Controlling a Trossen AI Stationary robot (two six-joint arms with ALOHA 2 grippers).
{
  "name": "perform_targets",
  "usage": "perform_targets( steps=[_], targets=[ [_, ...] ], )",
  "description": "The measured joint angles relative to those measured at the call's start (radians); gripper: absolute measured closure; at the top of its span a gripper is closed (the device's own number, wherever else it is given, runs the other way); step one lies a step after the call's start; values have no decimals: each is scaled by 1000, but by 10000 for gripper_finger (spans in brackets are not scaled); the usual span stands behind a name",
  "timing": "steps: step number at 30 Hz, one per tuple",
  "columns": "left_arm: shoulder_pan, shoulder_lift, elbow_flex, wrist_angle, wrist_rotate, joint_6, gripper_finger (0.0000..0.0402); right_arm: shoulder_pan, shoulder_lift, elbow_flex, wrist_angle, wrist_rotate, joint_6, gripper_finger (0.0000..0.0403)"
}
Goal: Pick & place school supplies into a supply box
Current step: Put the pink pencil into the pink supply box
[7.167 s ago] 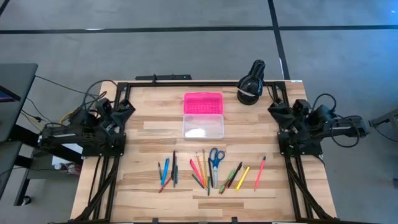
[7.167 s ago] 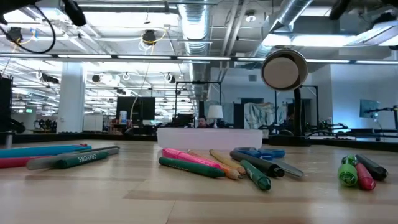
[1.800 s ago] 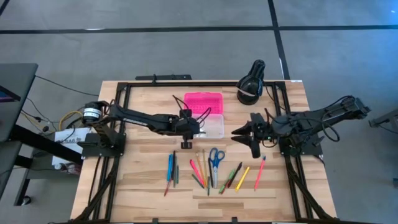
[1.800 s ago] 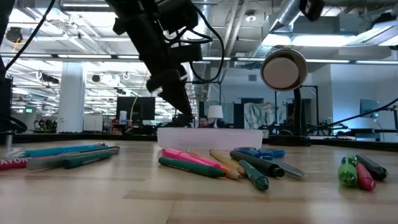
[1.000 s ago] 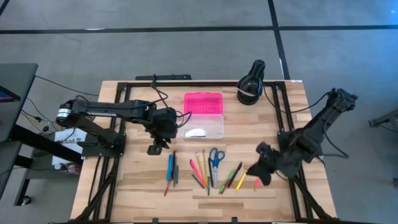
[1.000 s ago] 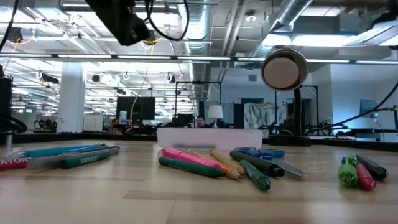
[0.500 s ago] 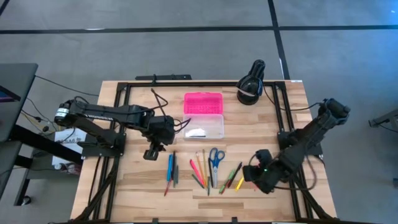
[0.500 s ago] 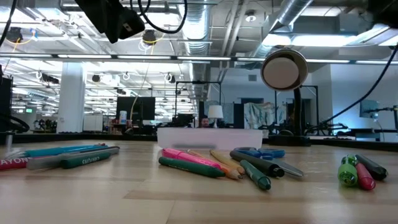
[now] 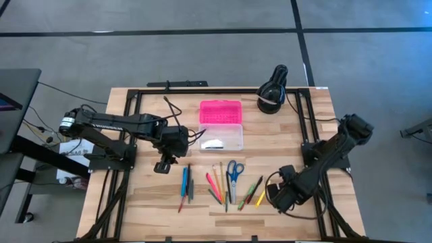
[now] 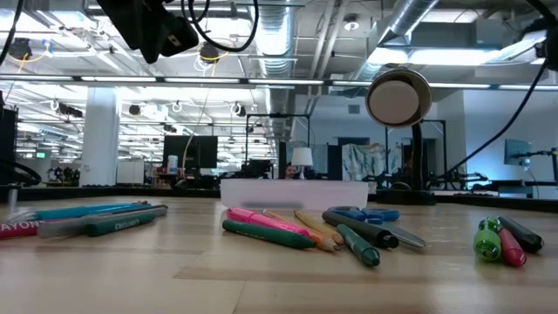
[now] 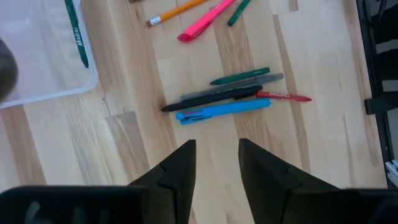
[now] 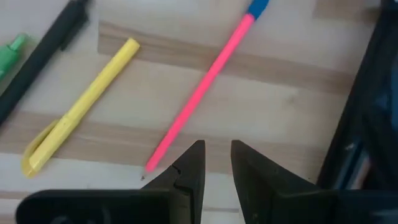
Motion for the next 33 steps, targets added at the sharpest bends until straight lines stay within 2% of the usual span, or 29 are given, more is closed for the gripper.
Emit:
perform_targets(
  steps=[7, 15, 22, 33],
  targets=[
    [0, 0, 0, 12, -1, 4, 288, -22, 92, -6, 87, 3, 31, 331],
    [0, 0, 0, 9, -1, -7, 288, -24, 151, -6, 101, -30, 79, 327],
    [0, 0, 0, 9, -1, -12, 288, -42, 163, -6, 132, 17, 74, 289],
    [0, 1, 0, 13, -2, -12, 288, -46, 157, -102, 280, -25, 73, 221]
  ],
)
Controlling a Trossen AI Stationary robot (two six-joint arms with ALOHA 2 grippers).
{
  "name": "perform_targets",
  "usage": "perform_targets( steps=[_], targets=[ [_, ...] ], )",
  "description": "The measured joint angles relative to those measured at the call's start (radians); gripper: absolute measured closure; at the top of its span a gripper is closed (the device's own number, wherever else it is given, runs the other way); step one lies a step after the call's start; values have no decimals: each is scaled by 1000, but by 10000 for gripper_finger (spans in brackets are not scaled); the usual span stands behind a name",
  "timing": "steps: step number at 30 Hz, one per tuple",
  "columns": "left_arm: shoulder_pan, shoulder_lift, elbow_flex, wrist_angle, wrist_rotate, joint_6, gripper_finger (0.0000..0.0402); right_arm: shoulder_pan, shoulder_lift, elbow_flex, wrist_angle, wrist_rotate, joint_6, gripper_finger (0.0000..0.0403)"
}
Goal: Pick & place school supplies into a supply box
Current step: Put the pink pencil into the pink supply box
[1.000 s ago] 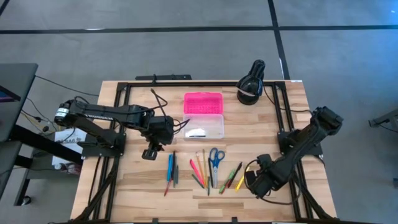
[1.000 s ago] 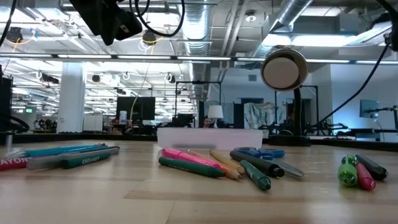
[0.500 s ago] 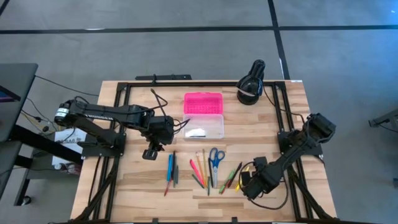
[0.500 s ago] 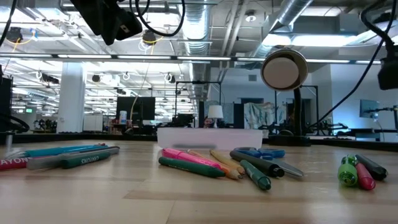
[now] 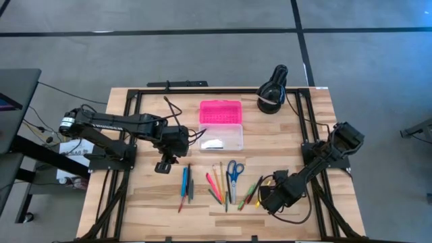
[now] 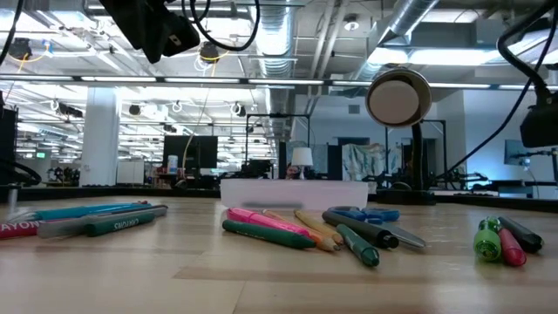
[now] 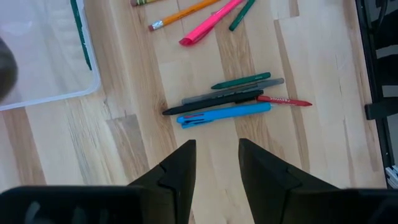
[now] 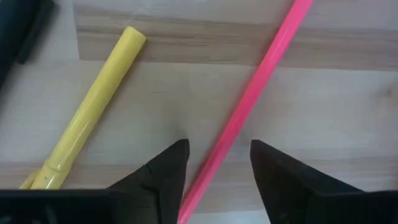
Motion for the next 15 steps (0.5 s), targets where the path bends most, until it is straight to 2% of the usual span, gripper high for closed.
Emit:
perform_targets(
  steps=[6, 15],
  targets=[
    [0, 0, 0, 0, -28, 0, 288, 5, 1, -2, -4, 5, -29, 225],
    [1, 0, 0, 5, -52, 7, 288, 5, 4, -3, 15, 16, -76, 323]
  ],
)
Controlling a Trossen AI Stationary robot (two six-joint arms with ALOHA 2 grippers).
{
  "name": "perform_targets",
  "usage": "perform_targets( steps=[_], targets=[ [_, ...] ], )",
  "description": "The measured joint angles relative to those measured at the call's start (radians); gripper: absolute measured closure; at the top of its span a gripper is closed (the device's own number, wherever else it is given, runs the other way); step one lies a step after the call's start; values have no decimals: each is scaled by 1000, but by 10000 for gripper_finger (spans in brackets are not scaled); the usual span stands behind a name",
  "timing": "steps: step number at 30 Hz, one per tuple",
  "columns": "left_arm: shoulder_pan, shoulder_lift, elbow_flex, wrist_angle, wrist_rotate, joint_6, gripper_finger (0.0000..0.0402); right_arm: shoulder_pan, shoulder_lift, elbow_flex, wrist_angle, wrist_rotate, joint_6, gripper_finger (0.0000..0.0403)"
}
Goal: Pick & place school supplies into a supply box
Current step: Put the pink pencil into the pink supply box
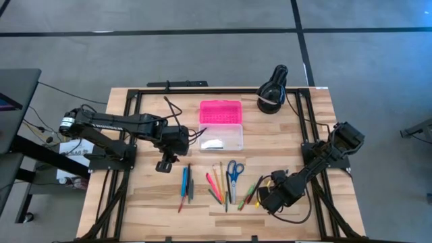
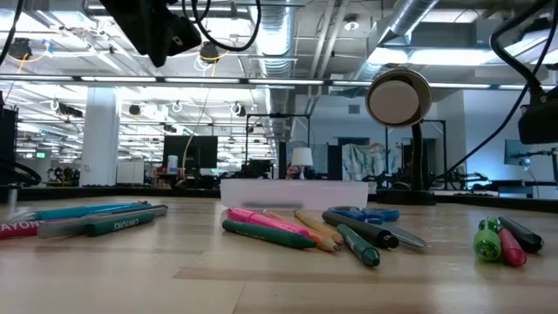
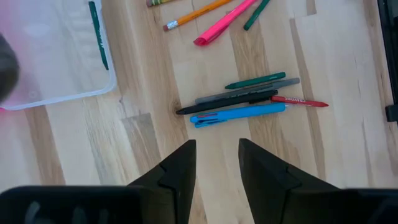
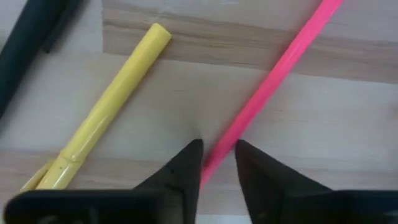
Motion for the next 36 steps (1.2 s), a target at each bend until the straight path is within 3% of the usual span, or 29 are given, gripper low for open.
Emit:
perform_targets(
  steps=[9, 18, 28, 36],
  targets=[
    [0, 0, 0, 1, -18, 15, 288, 0, 0, -2, 26, -1, -62, 396],
    [0, 0, 0, 0, -23, 15, 288, -1, -2, -3, 32, -62, -100, 394],
    [0, 0, 0, -1, -30, 15, 288, -3, 0, 0, 52, -122, -320, 369],
    [0, 0, 0, -1, -38, 15, 288, -2, -12, -2, 56, -150, -312, 393]
  ],
)
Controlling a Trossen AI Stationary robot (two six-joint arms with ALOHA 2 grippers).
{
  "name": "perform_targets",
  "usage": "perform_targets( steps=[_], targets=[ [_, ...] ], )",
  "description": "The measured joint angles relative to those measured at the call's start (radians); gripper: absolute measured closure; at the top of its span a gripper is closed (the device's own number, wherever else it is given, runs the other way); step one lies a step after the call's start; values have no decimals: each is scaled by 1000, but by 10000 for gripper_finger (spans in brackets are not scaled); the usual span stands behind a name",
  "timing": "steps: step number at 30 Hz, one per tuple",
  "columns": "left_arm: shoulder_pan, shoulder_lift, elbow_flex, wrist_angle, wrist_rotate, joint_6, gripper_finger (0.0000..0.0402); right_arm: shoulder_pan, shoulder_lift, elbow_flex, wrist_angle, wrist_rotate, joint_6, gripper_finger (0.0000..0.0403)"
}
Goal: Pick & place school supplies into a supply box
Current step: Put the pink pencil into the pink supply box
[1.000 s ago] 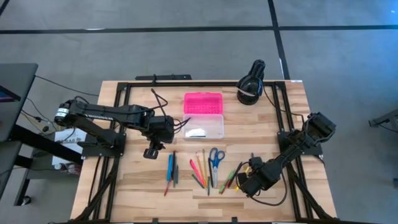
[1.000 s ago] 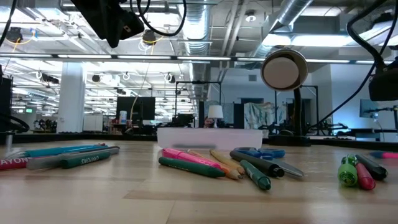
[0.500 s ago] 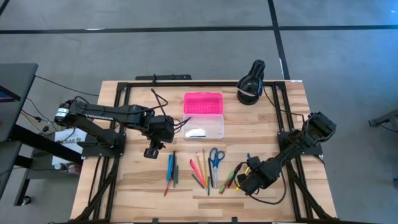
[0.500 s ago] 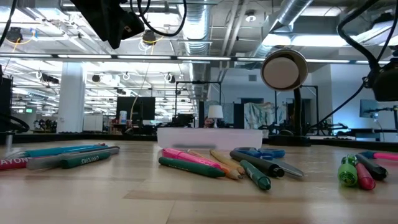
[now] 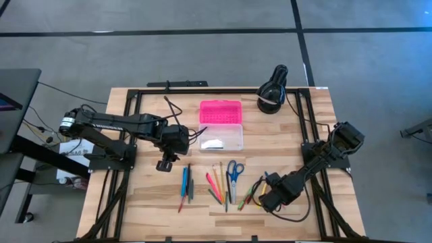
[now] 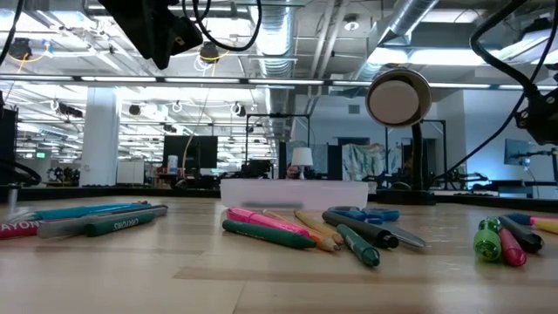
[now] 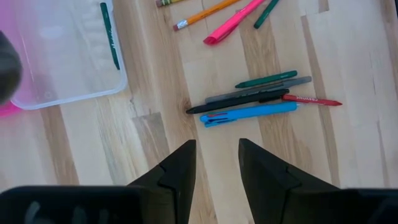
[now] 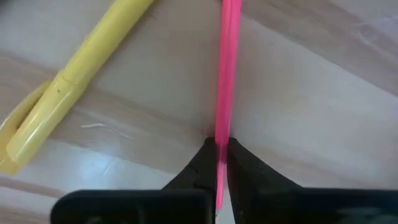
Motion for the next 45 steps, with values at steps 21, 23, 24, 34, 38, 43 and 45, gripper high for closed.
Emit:
perform_targets(
  steps=[21, 23, 24, 34, 38, 43, 45],
  targets=[
    [28, 0, 0, 0, -38, 11, 287, 74, -46, 3, -74, 2, 46, 402],
    [29, 0, 0, 0, -38, 12, 287, 74, -46, 16, -87, 13, 46, 402],
    [29, 0, 0, 0, -38, 14, 287, 74, -46, 24, -98, 20, 46, 402],
    [29, 0, 0, 0, -39, 29, 288, 39, -47, 202, -342, 181, -140, 403],
    [29, 0, 0, 0, -39, 28, 288, -20, -48, 271, -425, 292, -269, 403],
    [29, 0, 0, 0, -52, -13, 288, -154, -48, 313, -461, 374, -516, 403],
    [29, 0, 0, -1, -66, -39, 288, -224, -48, 317, -454, 383, -635, 403]
  ],
)
